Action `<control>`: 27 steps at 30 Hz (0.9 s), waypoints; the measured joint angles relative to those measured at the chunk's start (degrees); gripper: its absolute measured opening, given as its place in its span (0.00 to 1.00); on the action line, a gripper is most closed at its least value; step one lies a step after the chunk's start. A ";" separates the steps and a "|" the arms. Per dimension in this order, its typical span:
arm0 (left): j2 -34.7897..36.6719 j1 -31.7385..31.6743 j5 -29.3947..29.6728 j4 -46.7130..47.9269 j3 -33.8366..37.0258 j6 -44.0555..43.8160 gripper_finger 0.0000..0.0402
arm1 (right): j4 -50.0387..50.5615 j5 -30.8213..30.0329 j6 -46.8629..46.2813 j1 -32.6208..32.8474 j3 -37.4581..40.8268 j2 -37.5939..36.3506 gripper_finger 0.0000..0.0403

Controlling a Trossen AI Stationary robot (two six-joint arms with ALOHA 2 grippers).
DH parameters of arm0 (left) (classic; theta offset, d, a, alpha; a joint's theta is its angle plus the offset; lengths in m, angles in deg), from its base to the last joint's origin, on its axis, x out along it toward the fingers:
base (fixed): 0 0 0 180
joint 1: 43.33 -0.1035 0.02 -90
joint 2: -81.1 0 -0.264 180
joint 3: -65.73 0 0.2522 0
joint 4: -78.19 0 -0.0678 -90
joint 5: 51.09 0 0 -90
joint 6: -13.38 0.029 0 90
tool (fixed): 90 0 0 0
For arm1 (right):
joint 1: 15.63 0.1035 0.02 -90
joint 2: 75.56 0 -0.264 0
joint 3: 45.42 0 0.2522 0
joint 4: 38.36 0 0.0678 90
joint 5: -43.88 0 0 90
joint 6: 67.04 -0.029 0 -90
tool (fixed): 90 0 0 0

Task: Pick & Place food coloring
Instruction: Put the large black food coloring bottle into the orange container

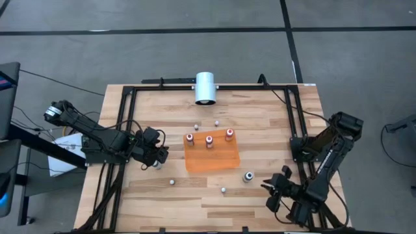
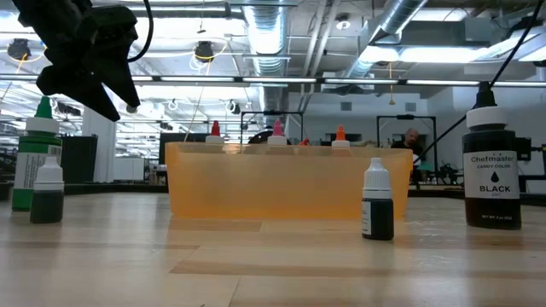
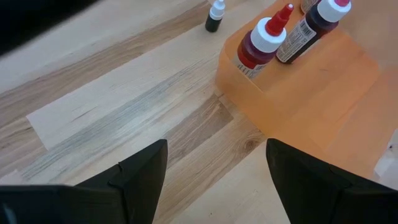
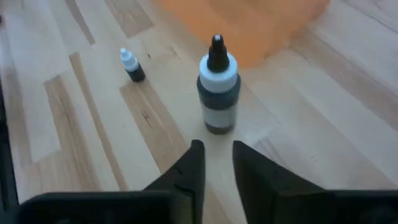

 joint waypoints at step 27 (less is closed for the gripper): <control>0.00 -0.01 -0.20 0.04 0.00 3.64 0.66 | -21.48 -5.97 14.71 -11.31 8.46 0.00 0.58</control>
